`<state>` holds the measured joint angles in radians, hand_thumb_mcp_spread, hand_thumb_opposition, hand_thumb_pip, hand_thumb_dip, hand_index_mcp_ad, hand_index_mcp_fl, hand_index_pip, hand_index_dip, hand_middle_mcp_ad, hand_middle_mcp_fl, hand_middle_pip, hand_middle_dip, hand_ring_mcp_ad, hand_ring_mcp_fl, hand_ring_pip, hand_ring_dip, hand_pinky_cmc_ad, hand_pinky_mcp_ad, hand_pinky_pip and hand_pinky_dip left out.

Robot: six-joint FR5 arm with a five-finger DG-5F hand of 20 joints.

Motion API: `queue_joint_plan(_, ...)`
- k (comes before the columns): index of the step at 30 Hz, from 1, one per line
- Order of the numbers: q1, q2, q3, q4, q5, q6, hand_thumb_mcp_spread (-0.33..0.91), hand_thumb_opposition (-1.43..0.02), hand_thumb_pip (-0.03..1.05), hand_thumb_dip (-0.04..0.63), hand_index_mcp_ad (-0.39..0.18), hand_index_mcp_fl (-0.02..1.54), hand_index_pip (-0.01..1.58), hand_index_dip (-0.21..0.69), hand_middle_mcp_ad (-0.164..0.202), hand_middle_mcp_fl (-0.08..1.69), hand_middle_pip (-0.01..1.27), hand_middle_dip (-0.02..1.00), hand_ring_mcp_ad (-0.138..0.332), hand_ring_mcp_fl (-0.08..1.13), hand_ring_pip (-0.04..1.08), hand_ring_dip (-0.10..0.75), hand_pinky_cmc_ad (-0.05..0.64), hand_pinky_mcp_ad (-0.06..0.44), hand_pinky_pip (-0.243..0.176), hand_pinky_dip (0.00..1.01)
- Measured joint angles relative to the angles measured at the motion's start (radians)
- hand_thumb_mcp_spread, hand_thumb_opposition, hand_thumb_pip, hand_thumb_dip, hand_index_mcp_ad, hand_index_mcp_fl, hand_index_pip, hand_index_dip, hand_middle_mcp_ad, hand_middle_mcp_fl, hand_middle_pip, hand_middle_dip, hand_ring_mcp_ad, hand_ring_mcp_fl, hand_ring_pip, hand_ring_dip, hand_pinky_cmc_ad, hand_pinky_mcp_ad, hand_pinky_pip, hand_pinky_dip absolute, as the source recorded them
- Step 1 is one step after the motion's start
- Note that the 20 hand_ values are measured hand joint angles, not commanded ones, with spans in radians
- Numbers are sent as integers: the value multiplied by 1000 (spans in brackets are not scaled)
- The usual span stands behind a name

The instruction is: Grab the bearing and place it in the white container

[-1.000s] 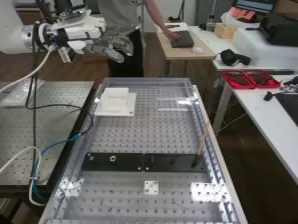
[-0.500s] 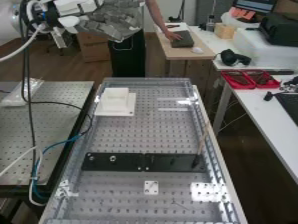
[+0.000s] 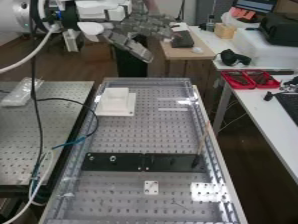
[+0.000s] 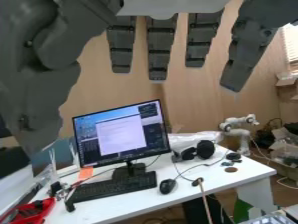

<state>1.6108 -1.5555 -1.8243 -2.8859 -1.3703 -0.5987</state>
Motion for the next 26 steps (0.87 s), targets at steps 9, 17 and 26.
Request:
queue_joint_plan(9,-43,-39,29,-16,-72,2,225,-733,497,113,-152,187,87,21,37,148,141,279,148,17,119,113,464,379,-31,361)
queue_joint_plan(17,-49,-34,30,-15,-90,-1,211,-733,508,115,-147,152,87,33,35,152,147,278,148,16,120,113,464,377,-45,344)
queue_joint_plan(26,-61,-38,27,14,-122,3,201,-733,513,115,-136,152,87,49,37,113,147,274,152,16,119,113,464,379,-49,332)
